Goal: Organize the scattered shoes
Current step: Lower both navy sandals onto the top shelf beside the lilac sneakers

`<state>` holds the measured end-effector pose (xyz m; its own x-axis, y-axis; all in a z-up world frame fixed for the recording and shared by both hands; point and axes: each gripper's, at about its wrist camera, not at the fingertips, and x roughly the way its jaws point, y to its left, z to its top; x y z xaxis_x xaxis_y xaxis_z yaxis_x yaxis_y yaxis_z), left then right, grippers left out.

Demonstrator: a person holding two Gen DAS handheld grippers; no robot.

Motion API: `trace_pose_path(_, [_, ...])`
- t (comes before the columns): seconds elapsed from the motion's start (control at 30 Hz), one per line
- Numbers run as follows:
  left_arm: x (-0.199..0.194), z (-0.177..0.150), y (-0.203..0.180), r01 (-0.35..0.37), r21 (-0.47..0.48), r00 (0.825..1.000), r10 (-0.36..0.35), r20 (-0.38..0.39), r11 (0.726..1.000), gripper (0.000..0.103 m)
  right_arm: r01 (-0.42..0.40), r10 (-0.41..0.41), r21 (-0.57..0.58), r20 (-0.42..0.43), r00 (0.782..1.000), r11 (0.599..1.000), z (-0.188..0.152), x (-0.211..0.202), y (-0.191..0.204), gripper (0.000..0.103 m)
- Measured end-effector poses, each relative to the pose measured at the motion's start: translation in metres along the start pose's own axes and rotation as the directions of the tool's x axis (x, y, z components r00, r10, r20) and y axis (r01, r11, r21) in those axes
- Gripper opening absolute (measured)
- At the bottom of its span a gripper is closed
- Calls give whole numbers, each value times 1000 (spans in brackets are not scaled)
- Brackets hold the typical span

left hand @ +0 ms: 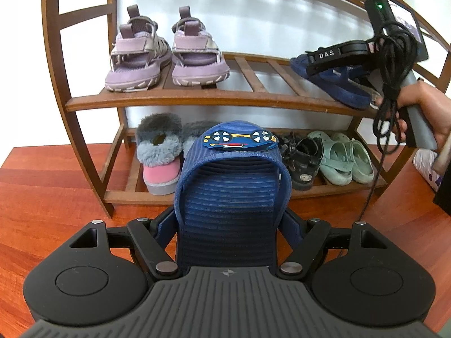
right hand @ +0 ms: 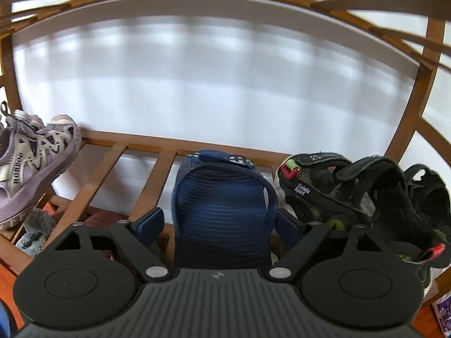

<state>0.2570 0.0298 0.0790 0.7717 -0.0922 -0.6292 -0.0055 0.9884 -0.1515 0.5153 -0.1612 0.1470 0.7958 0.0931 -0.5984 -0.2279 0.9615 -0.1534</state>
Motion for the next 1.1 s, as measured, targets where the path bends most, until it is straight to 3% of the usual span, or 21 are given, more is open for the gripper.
trace_pose_path(0.67, [12, 49, -45, 8, -3, 999, -8, 50, 1000, 77, -91, 91, 9, -5, 996, 996, -64, -120, -43, 99])
trace_pose_path(1.1, [47, 90, -82, -49, 20, 994, 47, 98, 999, 76, -99, 104, 135, -30, 994, 986, -134, -187, -83, 99])
